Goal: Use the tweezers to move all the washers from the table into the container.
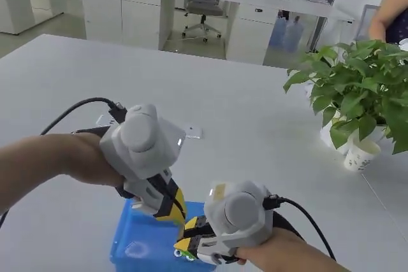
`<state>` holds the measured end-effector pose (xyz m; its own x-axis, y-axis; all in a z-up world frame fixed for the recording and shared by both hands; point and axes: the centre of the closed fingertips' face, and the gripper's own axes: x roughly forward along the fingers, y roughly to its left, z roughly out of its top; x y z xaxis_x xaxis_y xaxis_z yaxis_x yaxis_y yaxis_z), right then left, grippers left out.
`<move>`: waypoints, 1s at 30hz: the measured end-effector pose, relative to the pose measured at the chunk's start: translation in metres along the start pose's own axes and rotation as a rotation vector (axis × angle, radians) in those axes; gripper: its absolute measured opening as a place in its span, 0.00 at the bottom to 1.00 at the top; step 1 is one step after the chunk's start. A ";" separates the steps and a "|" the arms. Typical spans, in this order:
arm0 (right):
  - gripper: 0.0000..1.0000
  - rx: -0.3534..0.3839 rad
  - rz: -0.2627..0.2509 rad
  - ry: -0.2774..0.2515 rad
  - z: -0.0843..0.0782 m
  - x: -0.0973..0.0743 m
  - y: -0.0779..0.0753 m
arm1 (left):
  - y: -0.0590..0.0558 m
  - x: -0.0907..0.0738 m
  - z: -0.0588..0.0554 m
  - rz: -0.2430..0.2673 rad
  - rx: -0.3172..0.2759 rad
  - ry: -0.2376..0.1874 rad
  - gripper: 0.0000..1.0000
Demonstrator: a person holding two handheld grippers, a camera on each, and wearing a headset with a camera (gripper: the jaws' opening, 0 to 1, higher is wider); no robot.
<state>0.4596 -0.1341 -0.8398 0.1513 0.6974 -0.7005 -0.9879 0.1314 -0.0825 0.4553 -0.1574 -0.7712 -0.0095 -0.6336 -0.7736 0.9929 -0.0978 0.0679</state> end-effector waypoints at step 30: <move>0.09 -0.053 -0.021 -0.100 0.056 -0.043 0.016 | -0.021 -0.047 0.032 0.032 0.000 0.005 0.03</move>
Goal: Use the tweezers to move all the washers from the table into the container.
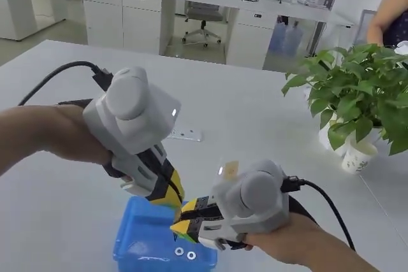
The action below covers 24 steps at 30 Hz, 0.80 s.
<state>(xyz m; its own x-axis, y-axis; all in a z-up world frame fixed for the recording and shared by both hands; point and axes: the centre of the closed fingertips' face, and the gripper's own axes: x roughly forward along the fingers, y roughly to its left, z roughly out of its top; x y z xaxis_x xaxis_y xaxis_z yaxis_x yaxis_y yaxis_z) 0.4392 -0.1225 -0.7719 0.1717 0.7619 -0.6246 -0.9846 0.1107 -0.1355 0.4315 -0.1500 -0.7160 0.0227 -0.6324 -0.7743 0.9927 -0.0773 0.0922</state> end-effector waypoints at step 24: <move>0.12 0.041 0.049 -0.006 -0.004 0.008 0.042 | -0.036 0.002 -0.012 -0.013 -0.058 -0.016 0.03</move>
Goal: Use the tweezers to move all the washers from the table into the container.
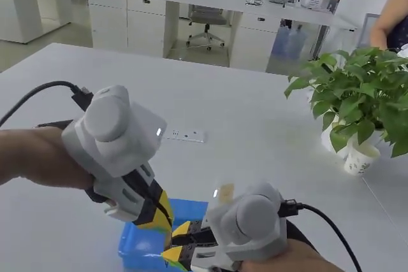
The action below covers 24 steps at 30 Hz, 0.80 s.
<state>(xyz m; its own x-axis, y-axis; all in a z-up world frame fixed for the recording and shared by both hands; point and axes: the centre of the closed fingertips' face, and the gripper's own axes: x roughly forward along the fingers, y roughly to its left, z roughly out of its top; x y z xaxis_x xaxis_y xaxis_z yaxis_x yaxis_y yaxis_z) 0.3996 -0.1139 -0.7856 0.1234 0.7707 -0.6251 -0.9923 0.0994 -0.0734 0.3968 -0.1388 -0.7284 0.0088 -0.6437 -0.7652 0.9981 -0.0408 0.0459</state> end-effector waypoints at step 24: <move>0.11 -0.002 0.041 0.014 -0.021 0.012 0.033 | -0.030 0.012 -0.009 -0.003 -0.039 -0.030 0.03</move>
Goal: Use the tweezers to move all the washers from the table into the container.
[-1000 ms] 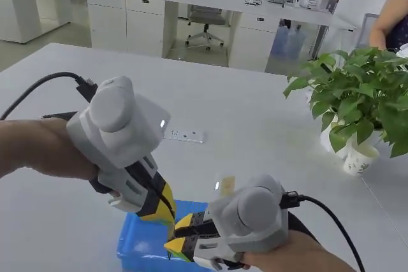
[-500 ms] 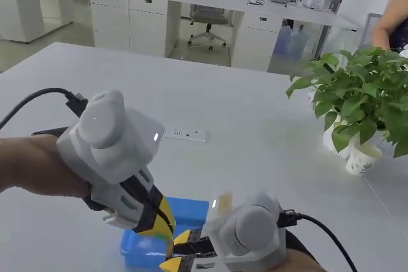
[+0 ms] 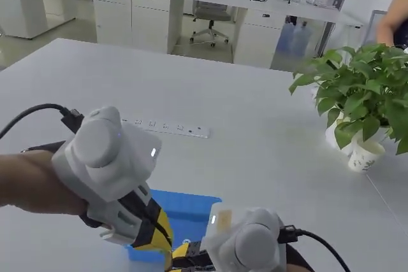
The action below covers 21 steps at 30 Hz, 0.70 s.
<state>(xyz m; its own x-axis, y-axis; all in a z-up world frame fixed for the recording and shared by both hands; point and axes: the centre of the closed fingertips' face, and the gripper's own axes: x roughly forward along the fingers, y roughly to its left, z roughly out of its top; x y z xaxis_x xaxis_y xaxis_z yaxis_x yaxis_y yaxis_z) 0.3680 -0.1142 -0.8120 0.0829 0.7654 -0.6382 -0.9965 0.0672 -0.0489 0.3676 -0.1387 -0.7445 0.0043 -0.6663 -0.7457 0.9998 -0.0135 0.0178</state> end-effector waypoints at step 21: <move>0.11 -0.020 0.020 0.012 -0.015 0.018 0.027 | -0.025 0.015 -0.020 0.006 -0.020 0.006 0.03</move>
<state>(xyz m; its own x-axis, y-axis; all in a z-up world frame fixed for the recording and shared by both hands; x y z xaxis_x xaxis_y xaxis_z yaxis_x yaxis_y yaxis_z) 0.3424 -0.1084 -0.8368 0.0632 0.7587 -0.6484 -0.9979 0.0394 -0.0511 0.3434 -0.1332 -0.7693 0.0107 -0.6617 -0.7497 0.9999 0.0054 0.0095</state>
